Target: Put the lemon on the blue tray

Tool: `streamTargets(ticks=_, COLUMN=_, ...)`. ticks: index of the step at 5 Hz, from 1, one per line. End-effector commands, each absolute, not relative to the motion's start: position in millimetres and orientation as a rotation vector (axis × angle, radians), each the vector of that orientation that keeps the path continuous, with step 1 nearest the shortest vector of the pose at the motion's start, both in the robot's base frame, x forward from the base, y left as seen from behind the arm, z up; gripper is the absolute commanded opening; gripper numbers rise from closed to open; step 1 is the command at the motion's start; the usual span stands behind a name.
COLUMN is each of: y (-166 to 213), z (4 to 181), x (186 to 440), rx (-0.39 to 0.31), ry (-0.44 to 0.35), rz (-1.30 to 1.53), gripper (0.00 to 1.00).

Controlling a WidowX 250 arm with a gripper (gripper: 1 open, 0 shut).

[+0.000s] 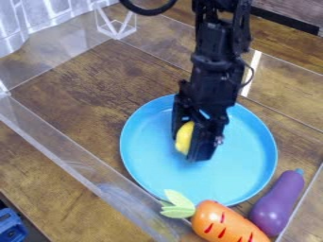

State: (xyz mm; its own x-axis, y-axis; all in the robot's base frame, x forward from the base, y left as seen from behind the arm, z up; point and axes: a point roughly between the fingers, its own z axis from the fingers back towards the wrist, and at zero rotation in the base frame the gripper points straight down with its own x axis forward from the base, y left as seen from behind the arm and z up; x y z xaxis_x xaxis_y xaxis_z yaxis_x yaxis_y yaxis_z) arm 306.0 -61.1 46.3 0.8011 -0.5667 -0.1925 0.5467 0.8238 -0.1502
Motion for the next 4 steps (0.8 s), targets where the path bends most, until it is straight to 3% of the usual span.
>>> streamTargets(ticks=1, y=-43, z=103.3, x=327, rx=-0.059, ry=0.117, rz=-0.535, gripper=0.0)
streamTargets(ticks=3, y=-48, z=138.0, x=328, rx=-0.035, ry=0.121, rz=-0.522, gripper=0.0)
streamTargets(ticks=4, y=-68, z=143.8, x=314, rx=-0.029, ry=0.129, rz=-0.564, gripper=0.0)
